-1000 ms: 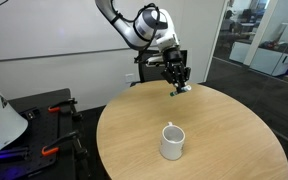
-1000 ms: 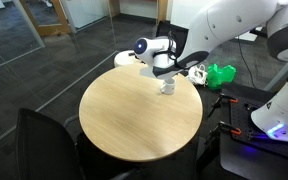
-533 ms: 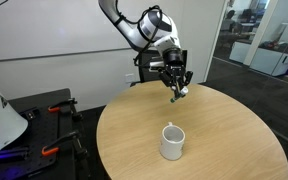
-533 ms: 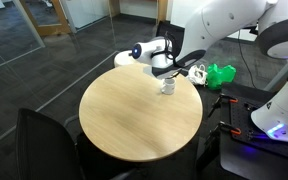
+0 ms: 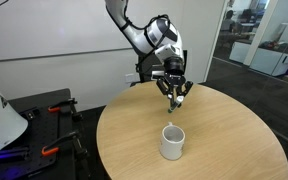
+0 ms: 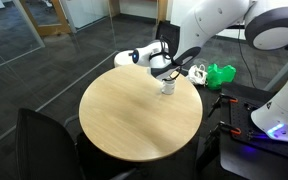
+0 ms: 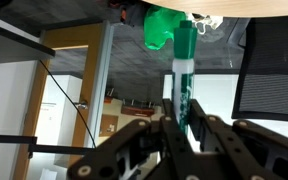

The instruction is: Pick up the pen from the table and put it in the mug cup.

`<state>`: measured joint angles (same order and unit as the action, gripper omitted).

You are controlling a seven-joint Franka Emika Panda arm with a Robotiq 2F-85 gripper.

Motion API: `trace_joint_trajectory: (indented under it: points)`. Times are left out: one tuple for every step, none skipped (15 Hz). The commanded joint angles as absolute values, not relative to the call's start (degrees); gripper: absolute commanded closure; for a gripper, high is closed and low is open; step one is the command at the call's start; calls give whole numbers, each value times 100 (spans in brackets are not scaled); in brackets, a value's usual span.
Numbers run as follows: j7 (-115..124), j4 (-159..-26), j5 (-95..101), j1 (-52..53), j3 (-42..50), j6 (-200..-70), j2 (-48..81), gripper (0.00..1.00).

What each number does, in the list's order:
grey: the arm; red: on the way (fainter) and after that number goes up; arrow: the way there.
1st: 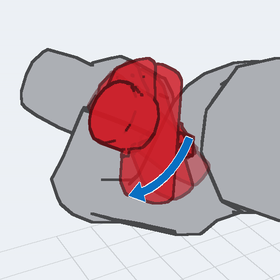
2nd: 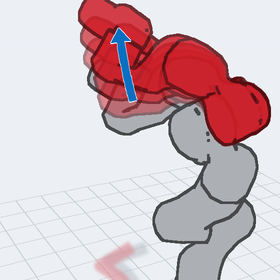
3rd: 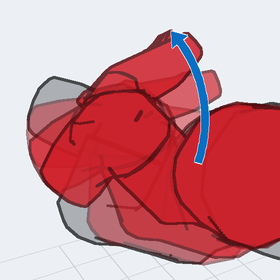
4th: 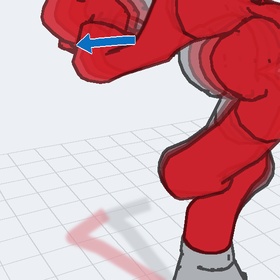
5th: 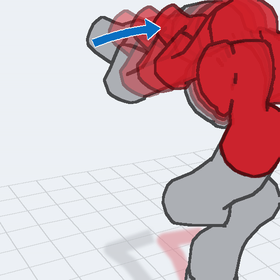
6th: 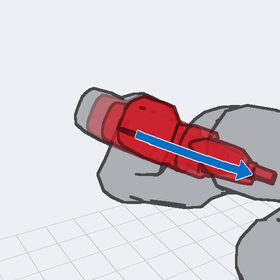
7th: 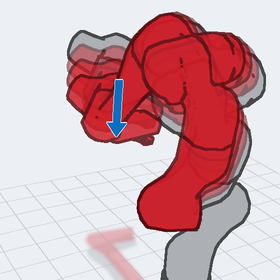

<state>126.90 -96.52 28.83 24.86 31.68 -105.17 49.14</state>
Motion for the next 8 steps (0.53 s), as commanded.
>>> trace_joint_trajectory:
  points:
    - [12992,-9167,3249,1810,2513,-10105,5080,95]
    - [13042,-9101,3302,1680,2383,-10092,5146,95]
    - [13042,-8991,3354,1529,2277,-10074,5222,95]
    - [13070,-8914,3391,1411,2185,-10099,5322,95]
    - [13067,-8839,3429,1311,2112,-10113,5397,95]
    - [13057,-8733,3446,1206,2055,-10152,5516,95]
    - [13030,-8628,3451,1124,2006,-10159,5622,95]
    - [13016,-8512,3452,1059,1971,-10143,5736,95]
